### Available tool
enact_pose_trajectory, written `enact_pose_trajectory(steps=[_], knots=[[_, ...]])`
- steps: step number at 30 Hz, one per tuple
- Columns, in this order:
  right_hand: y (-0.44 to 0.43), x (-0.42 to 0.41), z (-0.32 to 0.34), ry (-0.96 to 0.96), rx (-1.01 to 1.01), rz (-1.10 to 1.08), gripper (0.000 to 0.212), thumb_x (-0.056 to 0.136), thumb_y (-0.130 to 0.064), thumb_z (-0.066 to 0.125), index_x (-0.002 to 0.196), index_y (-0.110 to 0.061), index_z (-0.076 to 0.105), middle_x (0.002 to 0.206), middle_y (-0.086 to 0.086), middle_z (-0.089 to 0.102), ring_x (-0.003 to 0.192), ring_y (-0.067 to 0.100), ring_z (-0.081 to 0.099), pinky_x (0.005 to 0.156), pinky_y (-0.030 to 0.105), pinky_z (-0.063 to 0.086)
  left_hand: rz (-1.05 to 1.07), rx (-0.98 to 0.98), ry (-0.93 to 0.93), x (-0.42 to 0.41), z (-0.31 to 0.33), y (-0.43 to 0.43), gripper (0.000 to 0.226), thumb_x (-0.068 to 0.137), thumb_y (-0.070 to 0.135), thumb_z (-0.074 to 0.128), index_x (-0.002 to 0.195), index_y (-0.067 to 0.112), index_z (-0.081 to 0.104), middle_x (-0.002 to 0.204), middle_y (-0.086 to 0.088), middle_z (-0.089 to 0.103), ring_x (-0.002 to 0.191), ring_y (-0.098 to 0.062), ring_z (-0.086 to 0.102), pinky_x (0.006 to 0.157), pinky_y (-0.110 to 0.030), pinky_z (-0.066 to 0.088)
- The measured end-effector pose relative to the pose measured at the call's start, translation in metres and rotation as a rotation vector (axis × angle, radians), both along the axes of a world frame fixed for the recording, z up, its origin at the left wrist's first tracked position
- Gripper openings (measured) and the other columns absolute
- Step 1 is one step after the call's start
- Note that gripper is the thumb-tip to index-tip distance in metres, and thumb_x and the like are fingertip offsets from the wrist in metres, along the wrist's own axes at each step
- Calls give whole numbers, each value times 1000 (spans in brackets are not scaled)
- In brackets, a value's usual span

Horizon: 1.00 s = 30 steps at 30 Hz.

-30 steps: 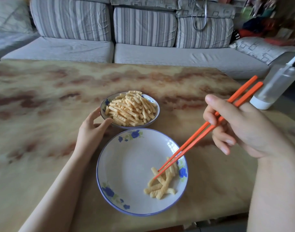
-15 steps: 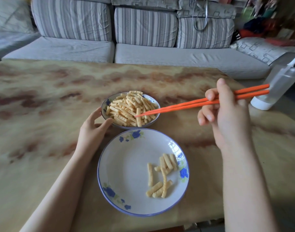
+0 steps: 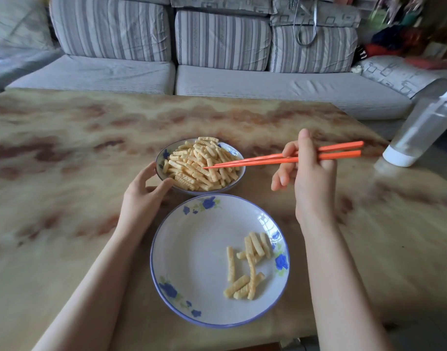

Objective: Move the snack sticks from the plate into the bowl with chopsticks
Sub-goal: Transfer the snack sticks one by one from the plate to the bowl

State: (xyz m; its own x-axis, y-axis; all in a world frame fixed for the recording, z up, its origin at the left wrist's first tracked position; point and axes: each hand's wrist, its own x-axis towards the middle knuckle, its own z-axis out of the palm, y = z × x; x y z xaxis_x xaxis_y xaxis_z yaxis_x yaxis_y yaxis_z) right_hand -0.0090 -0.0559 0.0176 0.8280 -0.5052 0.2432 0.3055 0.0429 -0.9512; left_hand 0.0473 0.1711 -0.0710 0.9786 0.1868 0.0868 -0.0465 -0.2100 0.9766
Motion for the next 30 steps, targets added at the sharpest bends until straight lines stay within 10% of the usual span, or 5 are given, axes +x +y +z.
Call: enact_pose_trajectory(steps=[17,30], knots=[[-40,-28,24,17,-190,253,43,101,-29,44,61,-11,46,61,5,45,29,14,32,34,23,29,0,32,-16,0,1,0,47,91,22,68,136,26,56,95,20,68,71,-5,71,81,-29,55],[-46,-47,39,237,-405,403,44,99,-31,42,65,-3,49,33,-2,24,28,12,15,33,15,16,-1,42,-32,0,0,0,46,91,22,68,135,26,56,88,21,67,64,4,67,72,-21,51]])
